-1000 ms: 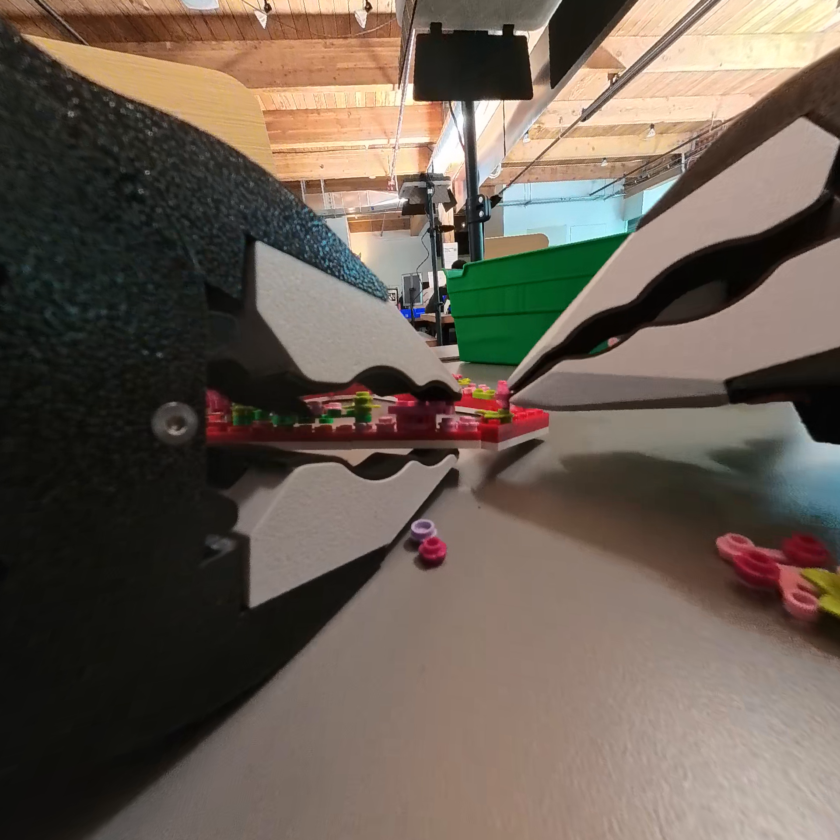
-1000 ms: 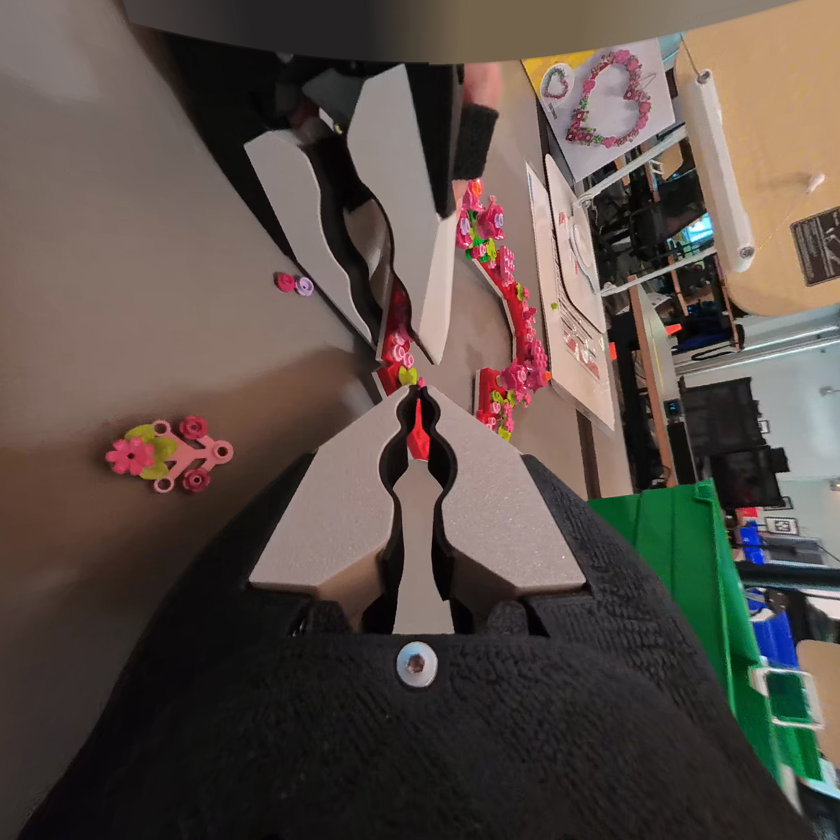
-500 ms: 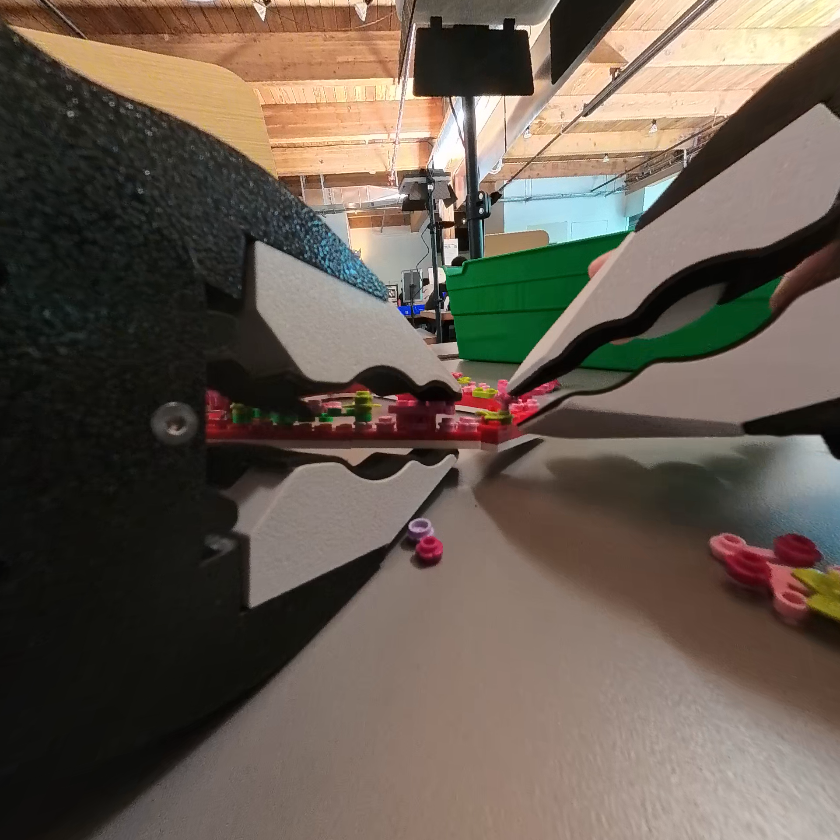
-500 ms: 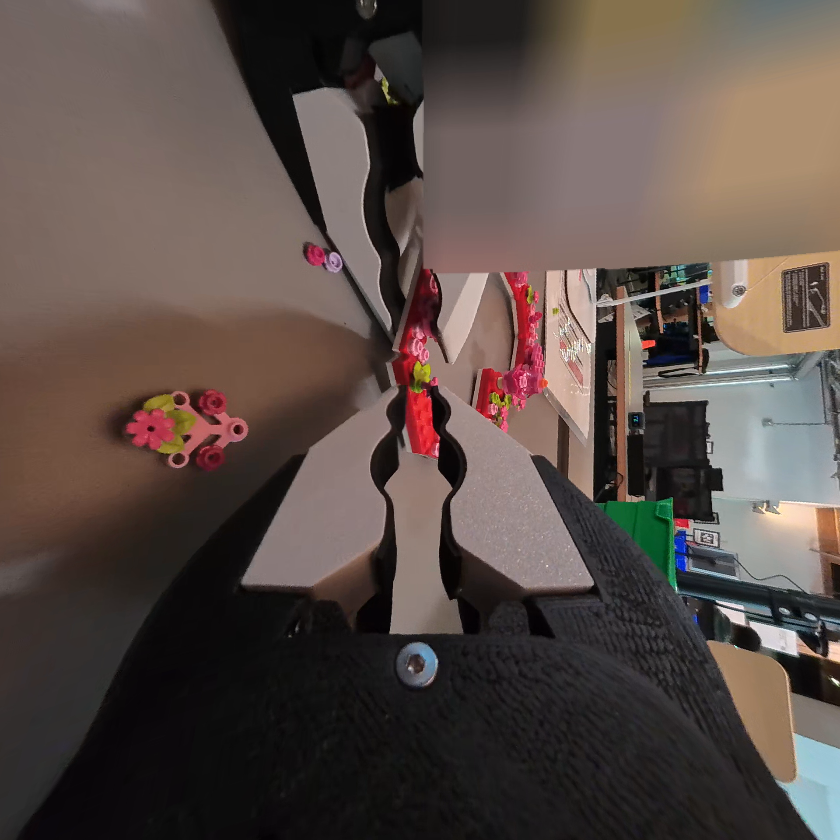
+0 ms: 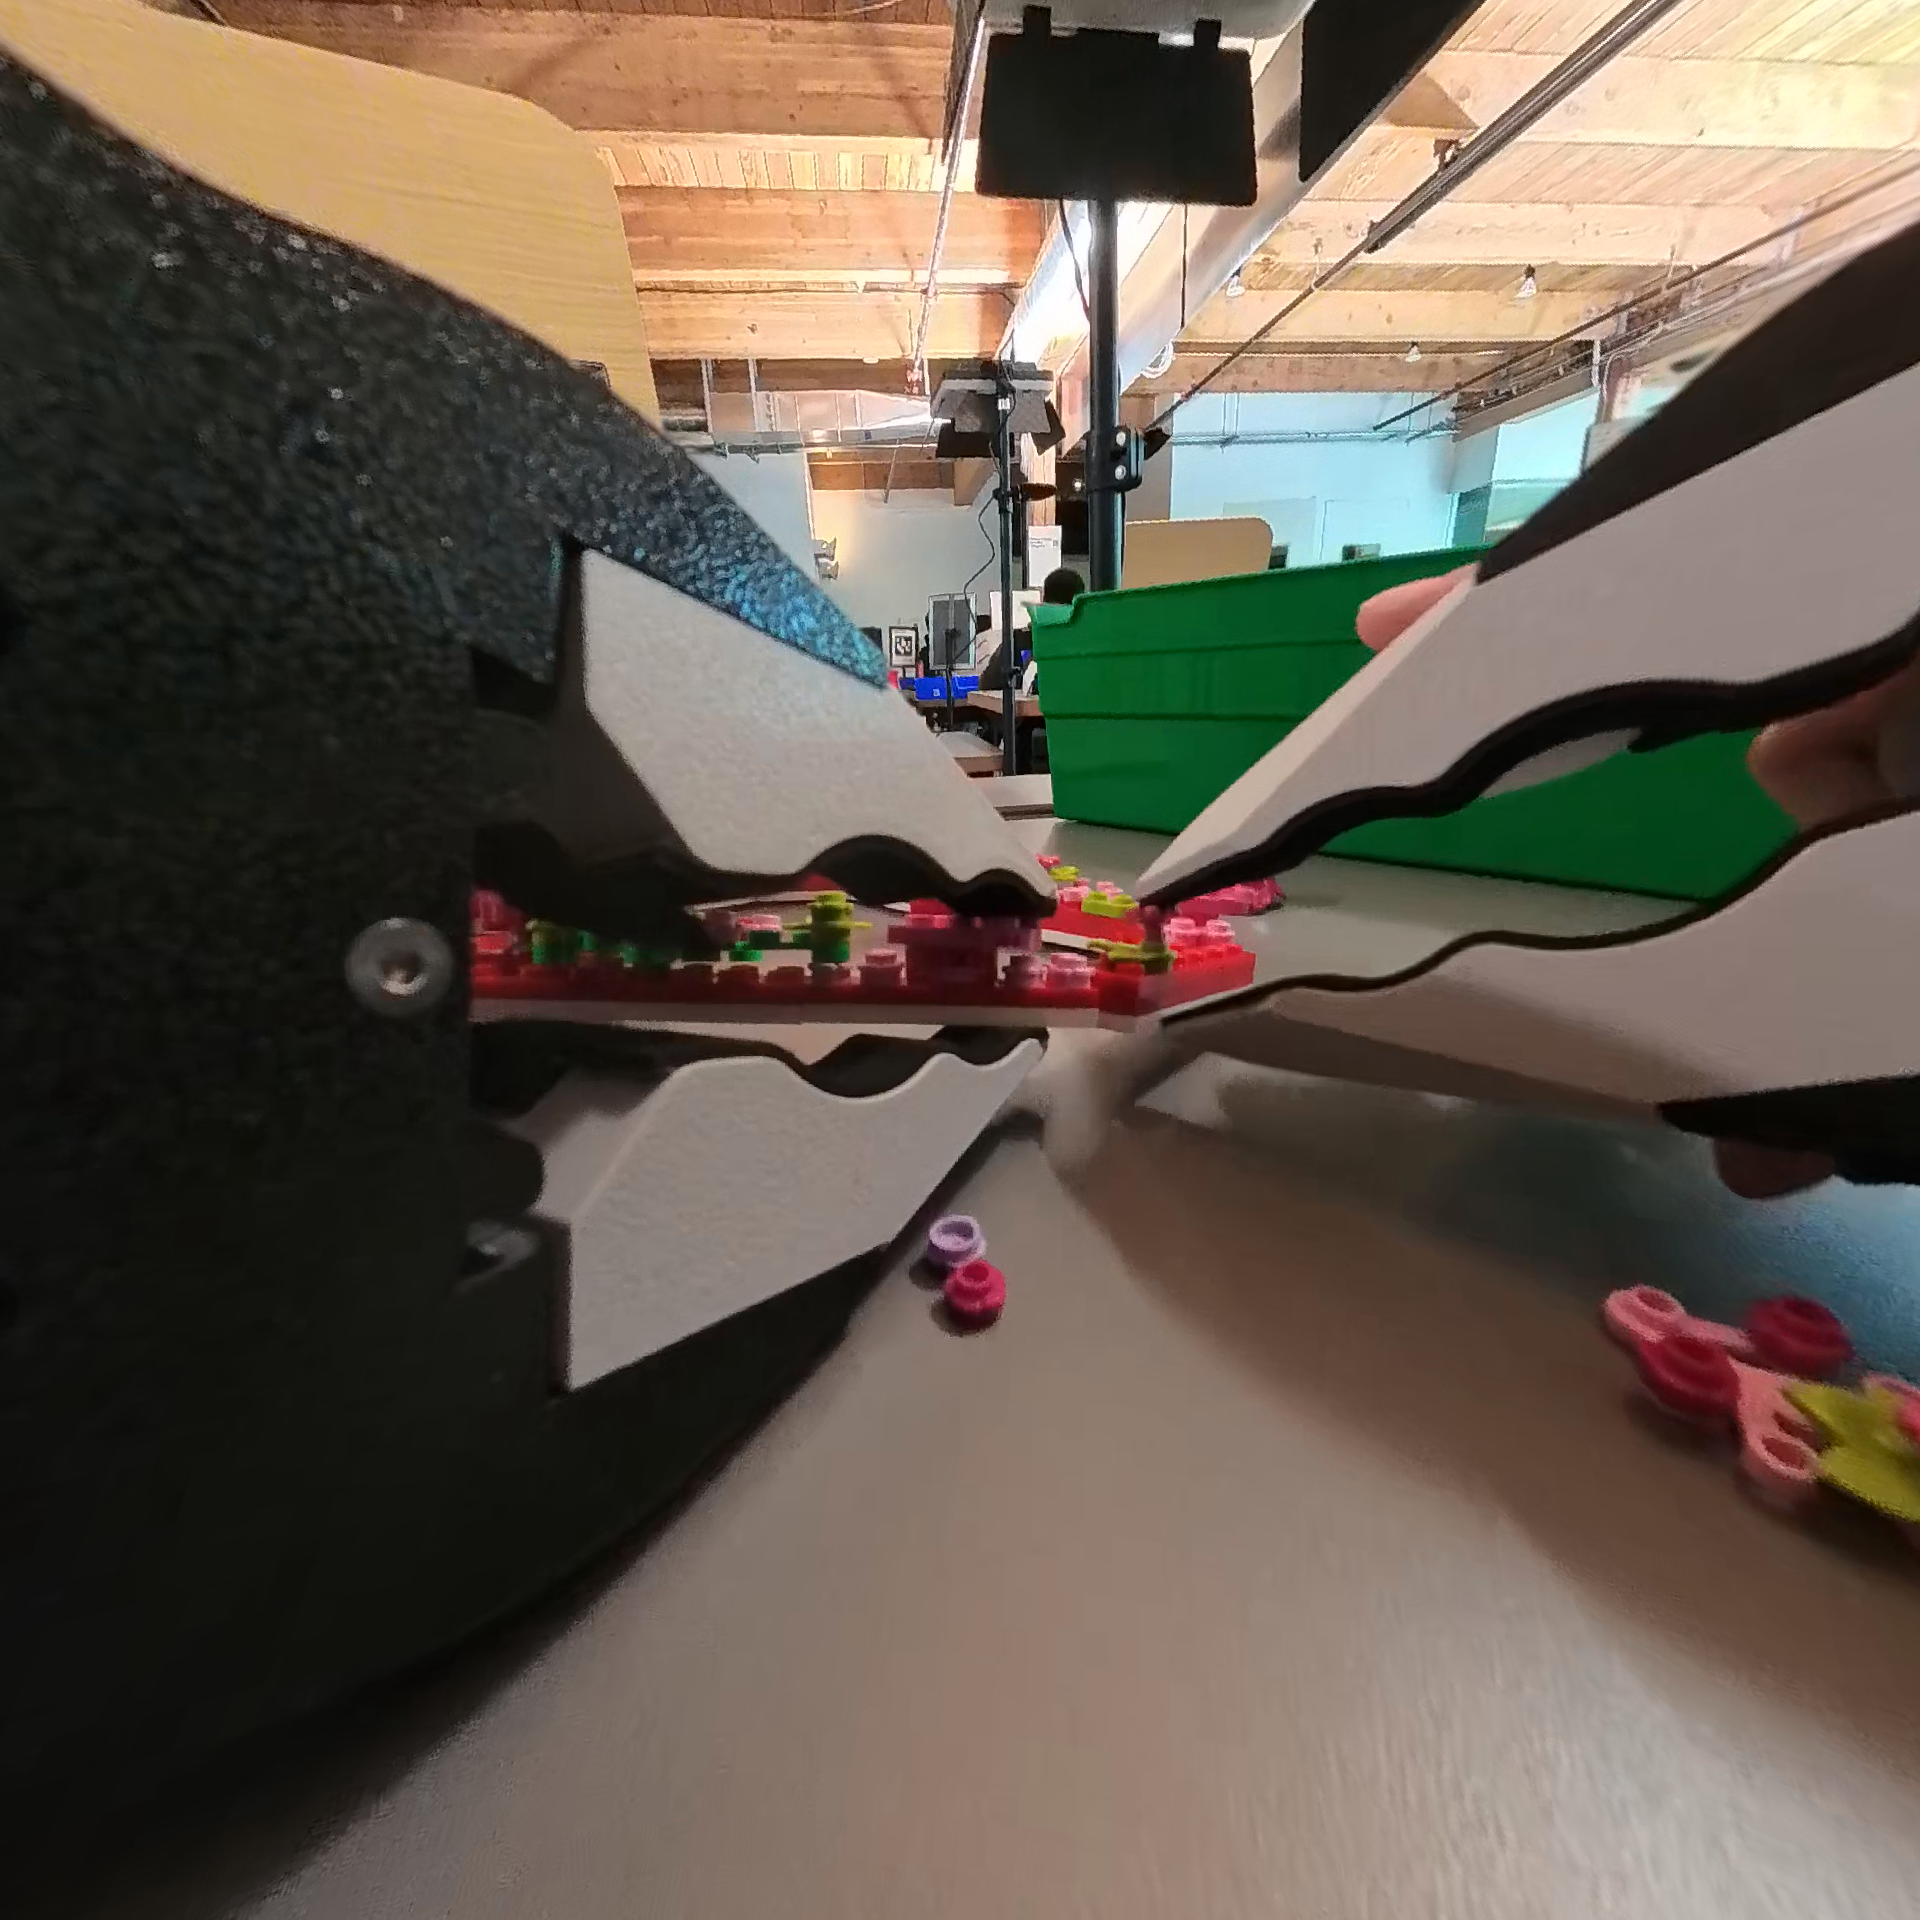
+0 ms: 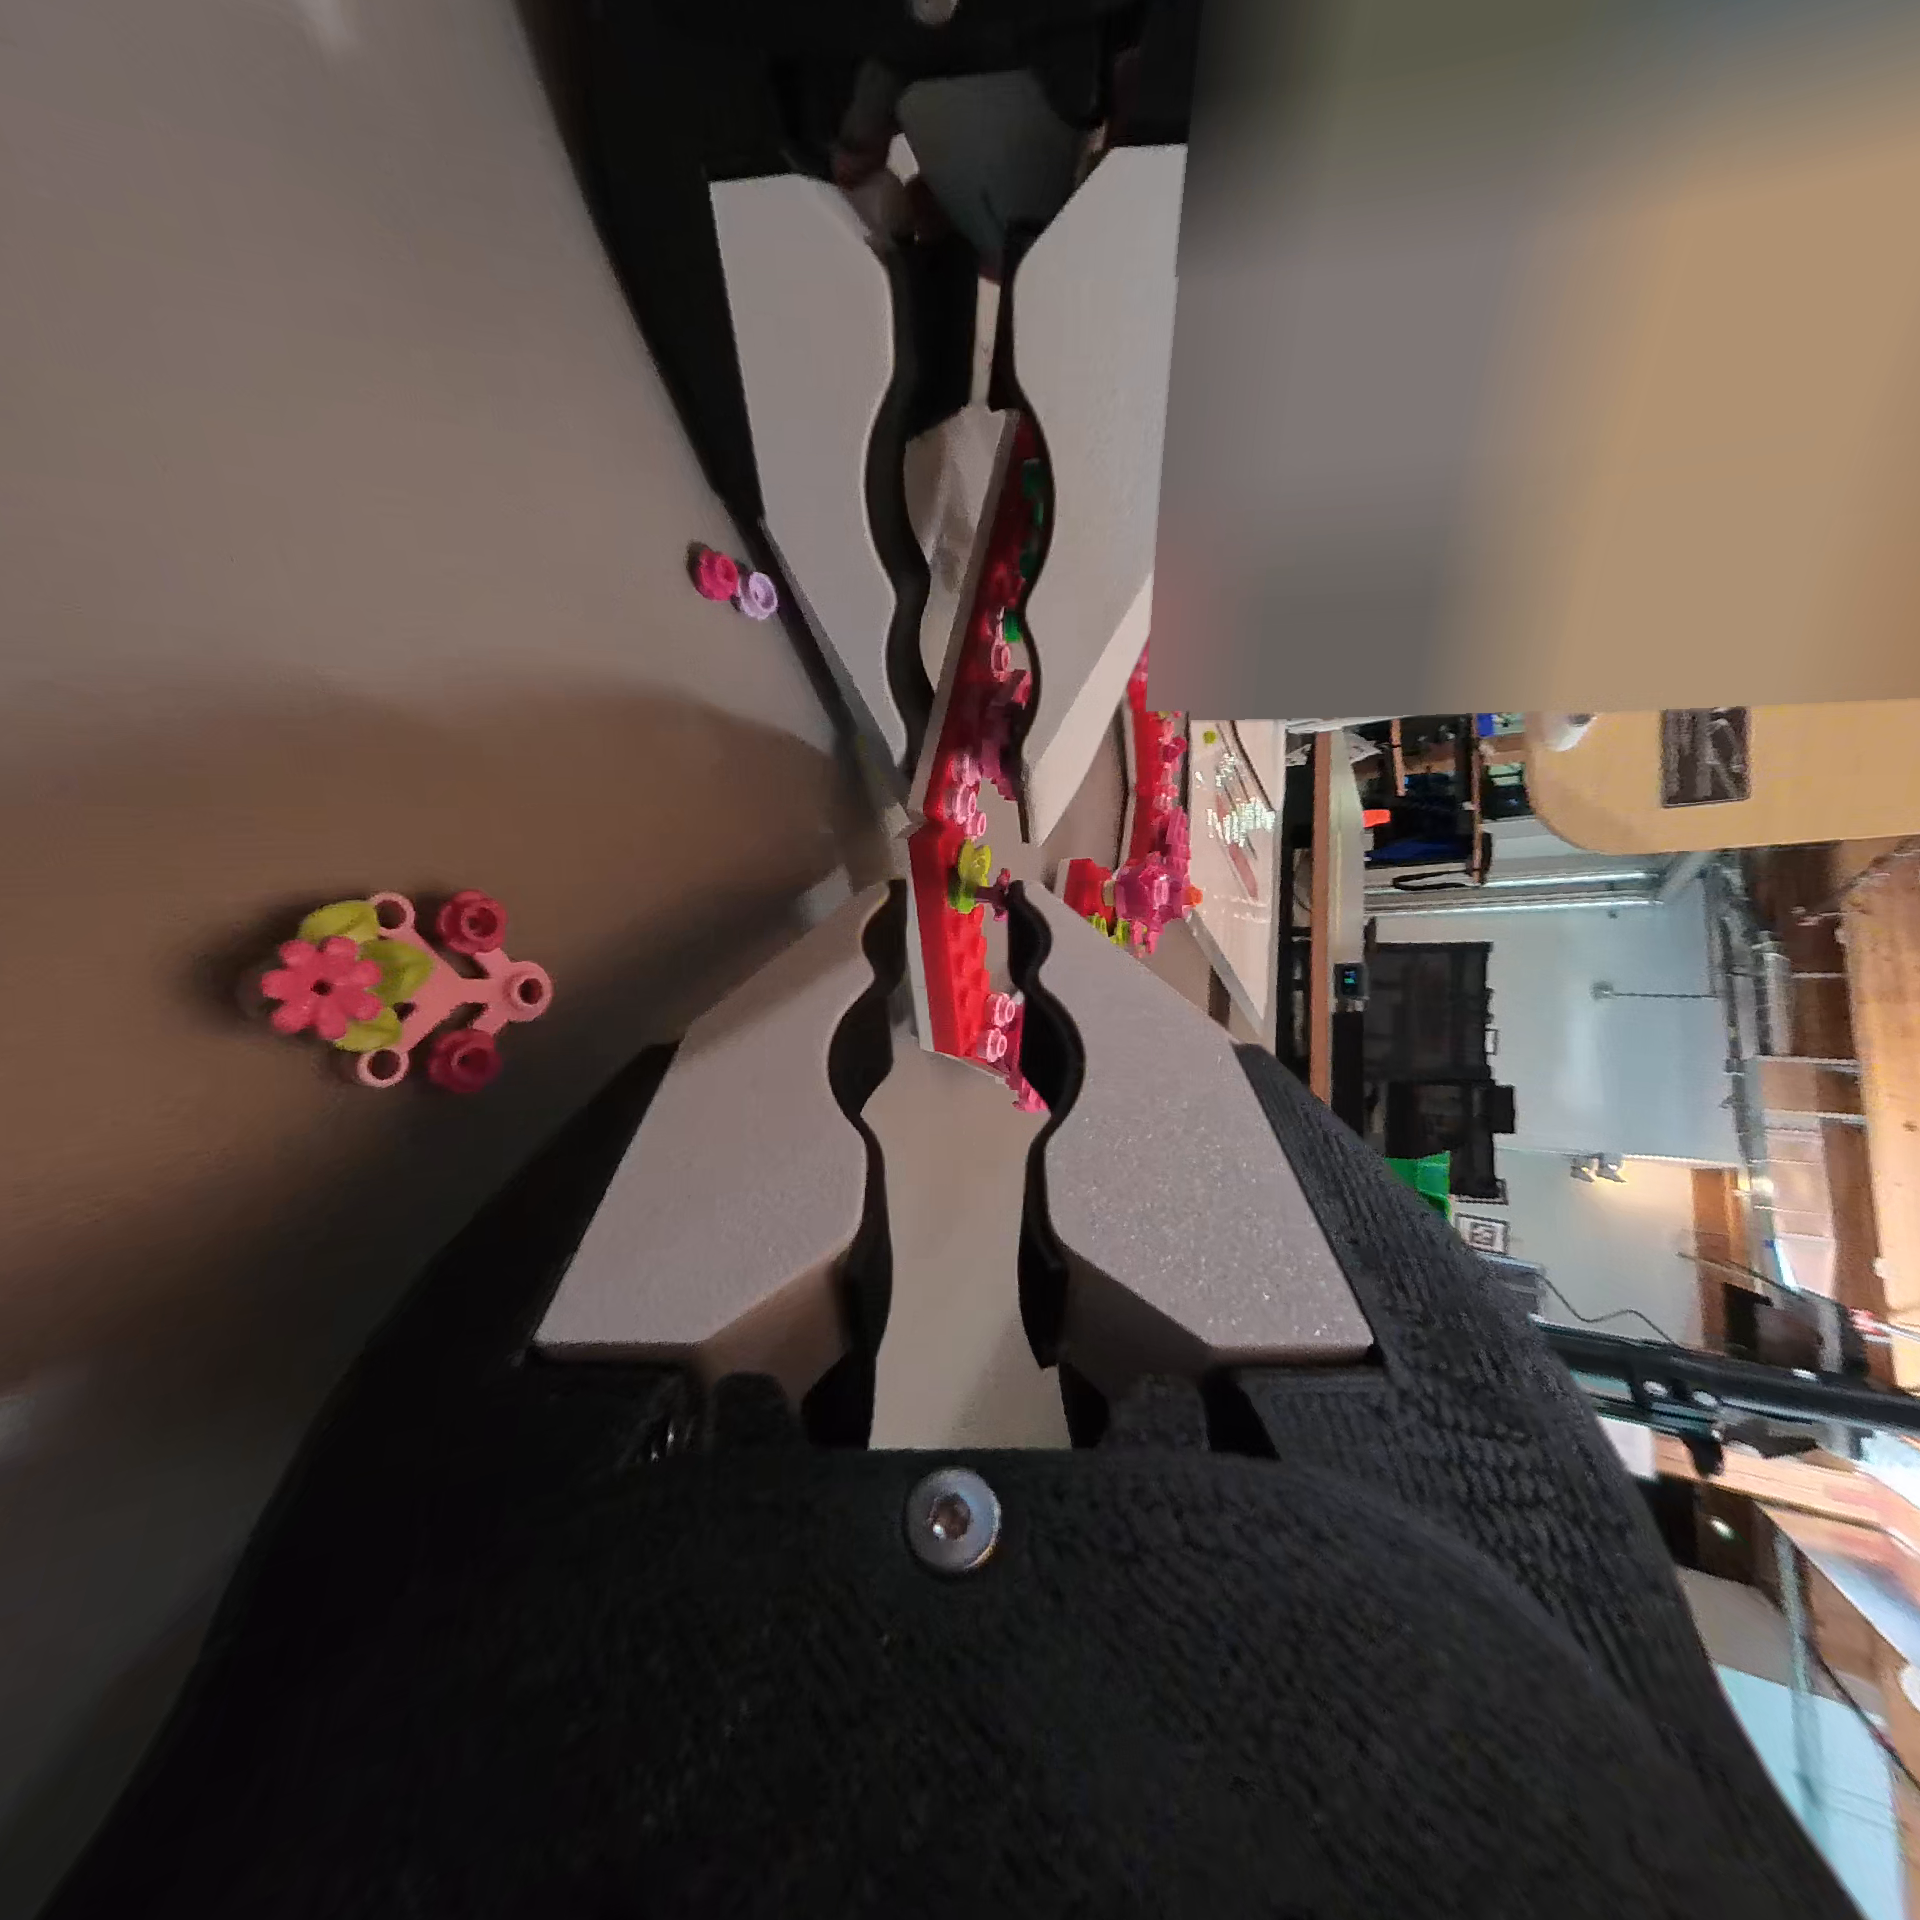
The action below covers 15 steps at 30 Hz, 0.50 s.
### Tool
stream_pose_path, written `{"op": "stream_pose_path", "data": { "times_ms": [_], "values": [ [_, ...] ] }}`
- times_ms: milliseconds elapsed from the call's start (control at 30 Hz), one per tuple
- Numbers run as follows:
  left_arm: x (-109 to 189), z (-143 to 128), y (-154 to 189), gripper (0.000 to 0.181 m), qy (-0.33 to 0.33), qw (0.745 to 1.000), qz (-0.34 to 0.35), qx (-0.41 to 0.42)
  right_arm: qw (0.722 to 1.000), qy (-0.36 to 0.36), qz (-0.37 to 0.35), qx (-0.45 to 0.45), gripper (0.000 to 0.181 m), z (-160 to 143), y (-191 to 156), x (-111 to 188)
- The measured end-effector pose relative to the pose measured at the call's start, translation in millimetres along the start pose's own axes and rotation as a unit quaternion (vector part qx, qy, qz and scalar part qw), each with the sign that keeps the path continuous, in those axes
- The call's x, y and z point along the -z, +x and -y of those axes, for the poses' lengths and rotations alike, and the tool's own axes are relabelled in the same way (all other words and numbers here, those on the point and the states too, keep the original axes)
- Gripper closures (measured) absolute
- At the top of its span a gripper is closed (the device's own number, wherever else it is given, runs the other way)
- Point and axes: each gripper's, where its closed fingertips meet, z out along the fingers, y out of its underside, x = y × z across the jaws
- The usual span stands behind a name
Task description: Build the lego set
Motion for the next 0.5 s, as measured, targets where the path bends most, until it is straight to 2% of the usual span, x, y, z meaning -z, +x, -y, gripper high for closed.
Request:
{"op": "stream_pose_path", "data": {
  "times_ms": [267, 500],
  "values": [
    [1.0, -4.4, -6.2, 0.163, -0.004, 1.000, 0.004, 0.028, 0.997, -0.006, -0.060, 0.041, 0.175, -3.6, 9.5, 1.3],
    [2.6, -3.1, -7.9, 0.164, -0.002, 1.000, 0.009, 0.021, 0.998, 0.014, -0.062, 0.025, 0.174, 0.7, 10.8, 2.8]
  ]
}}
